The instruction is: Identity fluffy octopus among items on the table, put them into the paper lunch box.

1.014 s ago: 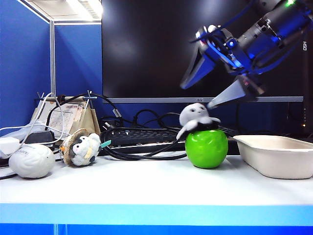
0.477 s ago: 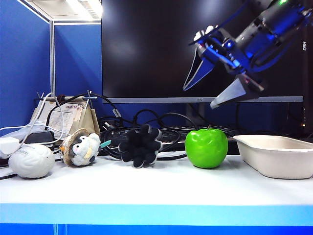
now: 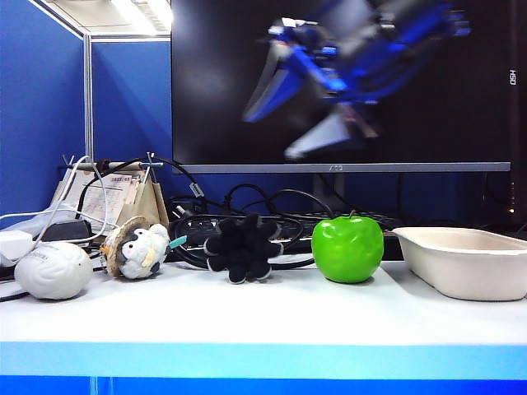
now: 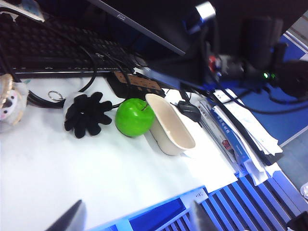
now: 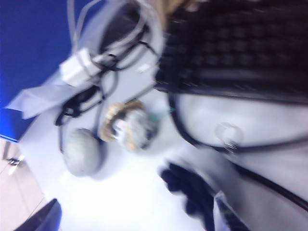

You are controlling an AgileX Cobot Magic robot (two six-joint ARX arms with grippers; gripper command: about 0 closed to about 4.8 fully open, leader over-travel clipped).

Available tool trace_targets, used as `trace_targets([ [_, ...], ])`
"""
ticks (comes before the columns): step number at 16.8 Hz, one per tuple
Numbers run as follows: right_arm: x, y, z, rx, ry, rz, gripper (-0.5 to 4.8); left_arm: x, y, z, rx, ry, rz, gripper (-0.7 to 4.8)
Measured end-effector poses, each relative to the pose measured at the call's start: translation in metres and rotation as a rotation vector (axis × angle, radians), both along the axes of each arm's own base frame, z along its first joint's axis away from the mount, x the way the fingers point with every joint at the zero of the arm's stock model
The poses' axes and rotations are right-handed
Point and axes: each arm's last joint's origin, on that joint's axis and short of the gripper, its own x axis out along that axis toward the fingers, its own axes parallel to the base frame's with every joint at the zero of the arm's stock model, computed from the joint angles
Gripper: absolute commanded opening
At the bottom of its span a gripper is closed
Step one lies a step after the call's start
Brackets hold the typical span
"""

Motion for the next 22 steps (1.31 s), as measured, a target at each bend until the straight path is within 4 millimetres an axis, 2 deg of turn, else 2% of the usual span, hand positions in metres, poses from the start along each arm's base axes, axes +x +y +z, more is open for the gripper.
trace_targets([
  [2, 0.004, 0.020, -0.007, -0.008, 0.030, 0.037, 4.08, 0.000, 0.000, 0.000, 0.000, 0.000, 0.000, 2.83],
  [4, 0.008, 0.029, -0.018, -0.039, 0.061, 0.032, 4.07, 0.000, 0.000, 0.000, 0.000, -0.001, 0.000, 2.83],
  [7, 0.016, 0.033, -0.045, -0.097, 0.118, -0.004, 4.07, 0.000, 0.000, 0.000, 0.000, 0.001, 0.000, 2.83],
  [10, 0.021, 0.036, -0.063, -0.121, 0.159, -0.005, 4.07, 0.000, 0.000, 0.000, 0.000, 0.000, 0.000, 2.83],
  [12, 0.024, 0.038, -0.066, -0.122, 0.161, -0.004, 4.07, 0.000, 0.000, 0.000, 0.000, 0.000, 0.000, 2.83],
  [13, 0.025, 0.038, -0.067, -0.121, 0.157, -0.004, 3.96, 0.000, 0.000, 0.000, 0.000, 0.000, 0.000, 2.83],
  [14, 0.025, 0.039, -0.067, -0.121, 0.158, -0.004, 3.63, 0.000, 0.000, 0.000, 0.000, 0.000, 0.000, 2.83],
  [16, 0.024, 0.038, -0.068, -0.124, 0.164, -0.005, 2.75, 0.000, 0.000, 0.000, 0.000, 0.000, 0.000, 2.83],
  [18, 0.023, 0.037, -0.072, -0.143, 0.195, -0.005, 2.59, 0.000, 0.000, 0.000, 0.000, 0.000, 0.000, 2.83],
  [19, 0.022, 0.037, -0.072, -0.148, 0.203, -0.005, 2.24, 0.000, 0.000, 0.000, 0.000, 0.000, 0.000, 2.83],
  [21, 0.022, 0.037, -0.073, -0.152, 0.209, -0.004, 1.96, 0.000, 0.000, 0.000, 0.000, 0.000, 0.000, 2.83],
  [22, 0.022, 0.037, -0.073, -0.152, 0.209, -0.005, 1.61, 0.000, 0.000, 0.000, 0.000, 0.000, 0.000, 2.83],
])
